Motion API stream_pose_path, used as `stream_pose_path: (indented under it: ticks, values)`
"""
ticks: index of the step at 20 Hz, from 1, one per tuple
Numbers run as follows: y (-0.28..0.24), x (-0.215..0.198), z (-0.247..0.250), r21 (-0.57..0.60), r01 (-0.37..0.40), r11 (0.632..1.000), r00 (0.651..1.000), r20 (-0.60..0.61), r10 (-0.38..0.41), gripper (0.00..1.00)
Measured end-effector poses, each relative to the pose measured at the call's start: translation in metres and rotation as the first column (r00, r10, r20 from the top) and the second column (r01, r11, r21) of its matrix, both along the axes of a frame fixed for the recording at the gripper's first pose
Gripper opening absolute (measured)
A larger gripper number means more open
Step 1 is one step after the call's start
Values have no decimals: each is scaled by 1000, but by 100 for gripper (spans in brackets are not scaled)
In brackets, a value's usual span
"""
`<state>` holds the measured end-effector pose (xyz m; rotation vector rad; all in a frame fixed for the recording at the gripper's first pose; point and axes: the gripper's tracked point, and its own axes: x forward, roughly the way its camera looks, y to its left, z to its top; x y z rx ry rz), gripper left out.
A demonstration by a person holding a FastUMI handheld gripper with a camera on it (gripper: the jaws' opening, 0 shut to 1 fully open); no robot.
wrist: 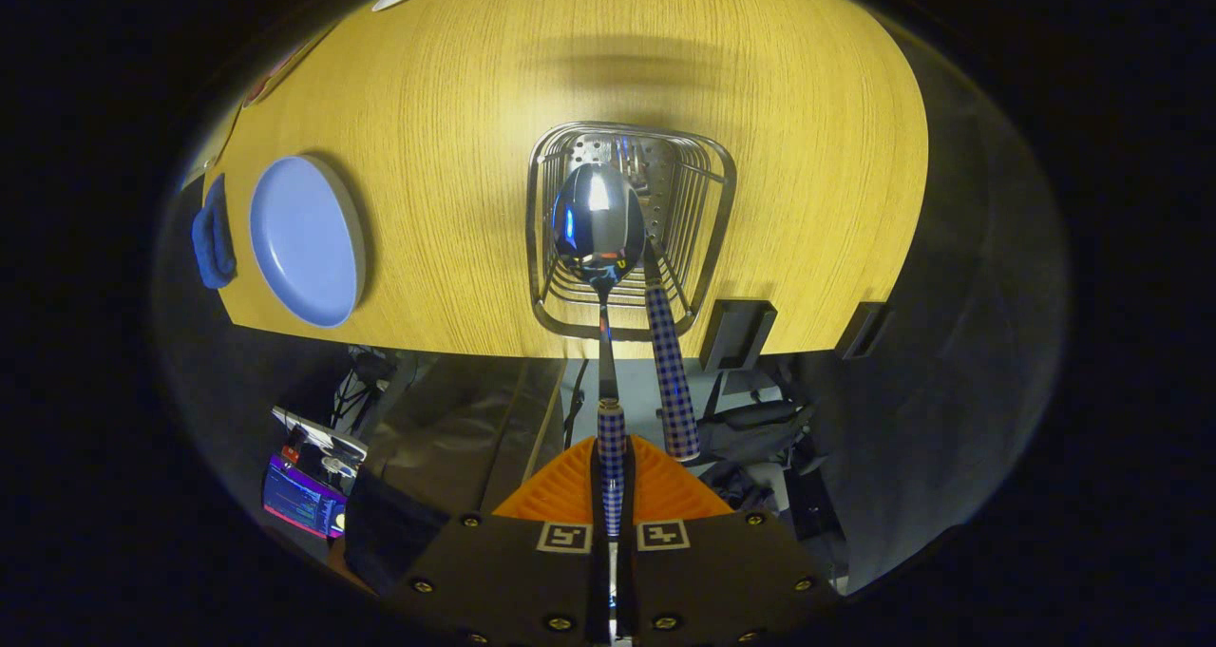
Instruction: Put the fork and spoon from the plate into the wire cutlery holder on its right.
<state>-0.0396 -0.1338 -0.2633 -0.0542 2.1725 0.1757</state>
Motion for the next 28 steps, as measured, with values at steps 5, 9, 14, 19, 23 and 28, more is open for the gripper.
stream_pose_path:
  ticks: [5, 9, 14, 19, 23, 28]
  values:
    - [2, 10, -6, -24, -25, 999, 998, -61, 23, 3]
    - [3, 15, -14, -39, -38, 998, 995, -94, 34, 3]
    - [6, 18, -12, -37, -74, 997, 986, -154, 68, 3]
    - [1, 27, -13, -52, -78, 996, 979, -191, 67, 3]
    - [-1, 29, -12, -42, -117, 992, 974, -200, 106, 5]
    - [-2, 31, -13, -33, -128, 991, 974, -194, 119, 8]
